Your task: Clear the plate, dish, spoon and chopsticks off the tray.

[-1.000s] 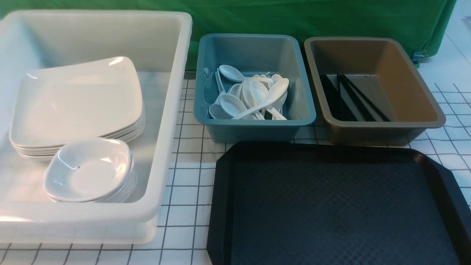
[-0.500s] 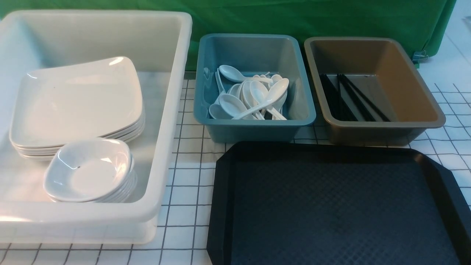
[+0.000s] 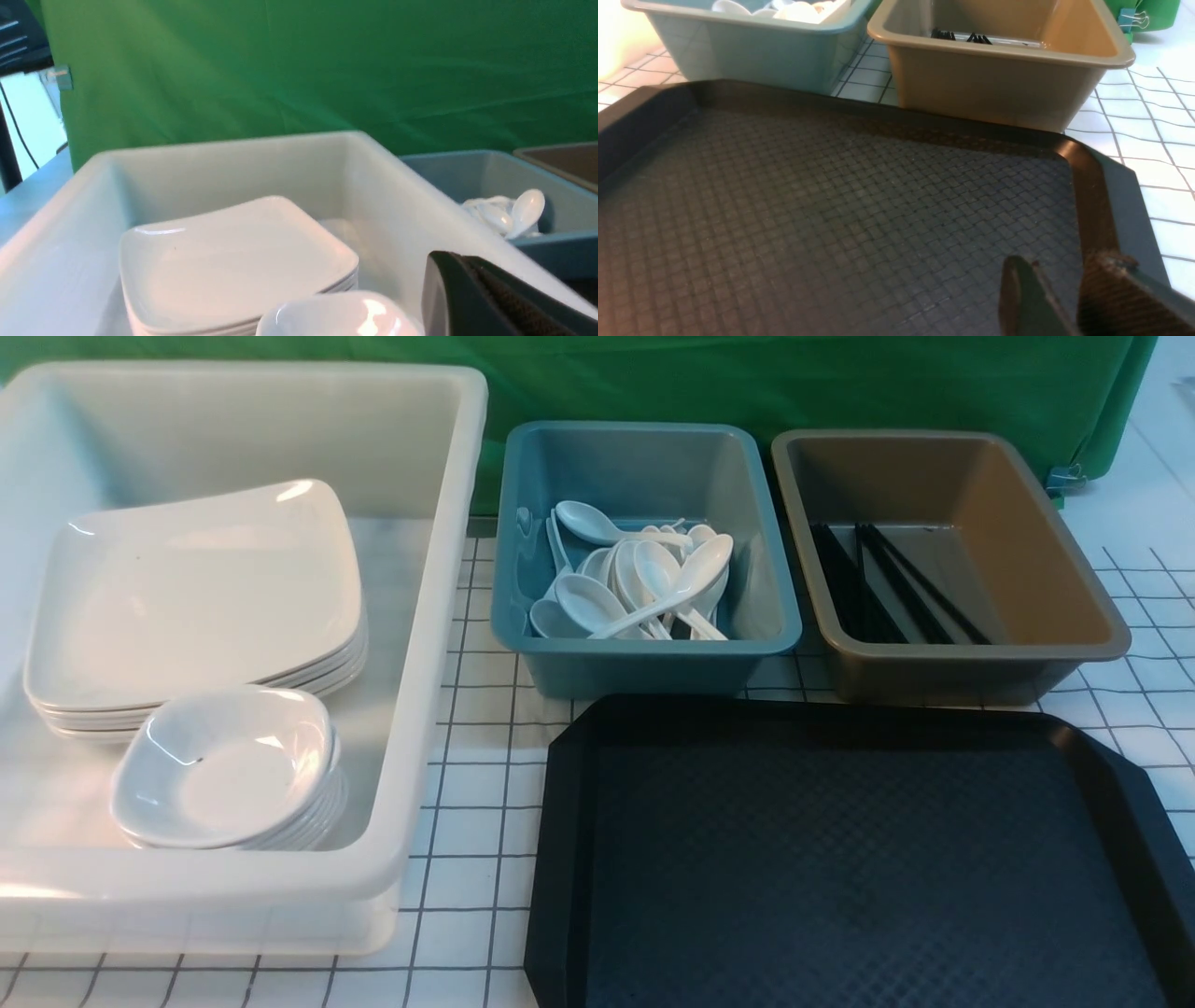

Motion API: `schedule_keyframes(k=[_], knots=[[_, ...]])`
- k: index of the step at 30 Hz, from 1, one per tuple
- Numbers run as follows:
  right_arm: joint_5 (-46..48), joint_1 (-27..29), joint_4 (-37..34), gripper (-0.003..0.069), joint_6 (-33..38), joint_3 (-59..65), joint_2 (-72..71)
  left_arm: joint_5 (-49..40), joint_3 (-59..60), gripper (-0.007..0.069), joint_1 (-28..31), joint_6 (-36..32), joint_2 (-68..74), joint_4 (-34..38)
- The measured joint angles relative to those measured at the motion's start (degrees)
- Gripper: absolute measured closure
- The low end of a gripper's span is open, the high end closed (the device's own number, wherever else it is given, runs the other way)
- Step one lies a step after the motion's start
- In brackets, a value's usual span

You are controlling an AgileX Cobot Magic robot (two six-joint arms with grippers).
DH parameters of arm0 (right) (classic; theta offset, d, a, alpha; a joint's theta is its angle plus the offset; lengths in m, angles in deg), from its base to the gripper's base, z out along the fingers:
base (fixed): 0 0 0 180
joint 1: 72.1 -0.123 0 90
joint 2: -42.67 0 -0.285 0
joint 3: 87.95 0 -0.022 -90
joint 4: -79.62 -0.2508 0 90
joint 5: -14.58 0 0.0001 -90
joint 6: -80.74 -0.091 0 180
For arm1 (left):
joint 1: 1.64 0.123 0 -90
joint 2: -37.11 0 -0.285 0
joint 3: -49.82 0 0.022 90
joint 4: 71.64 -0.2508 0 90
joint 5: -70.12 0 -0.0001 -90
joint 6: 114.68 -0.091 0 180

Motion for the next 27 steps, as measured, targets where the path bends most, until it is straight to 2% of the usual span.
schedule_keyframes(k=[5, 9, 15, 17, 22, 27], knots=[[0.0, 0.0, 0.0, 0.0419, 0.0, 0.0, 0.0, 7.5, 6.9, 0.0619, 0.0, 14.4, 0.0, -9.4], [0.0, 0.0, 0.0, 0.0419, 0.0, 0.0, 0.0, 7.6, 7.1, 0.0619, 0.0, 18.0, 0.0, -11.8], [0.0, 0.0, 0.0, 0.0419, 0.0, 0.0, 0.0, -1.0, 7.1, 0.0619, 0.2, 19.1, 0.0, -12.2], [0.0, 0.0, 0.0, 0.0419, 0.0, 0.0, 0.0, -4.3, 7.1, 0.0619, 2.0, 19.1, 0.0, -12.0], [0.0, 0.0, 0.0, 0.0419, 0.0, 0.0, 0.0, -5.0, 7.1, 0.0619, 6.5, 19.1, 0.0, -12.0], [0.0, 0.0, 0.0, 0.0419, 0.0, 0.0, 0.0, -5.1, 7.1, 0.0618, 6.8, 18.5, 0.0, -11.9]])
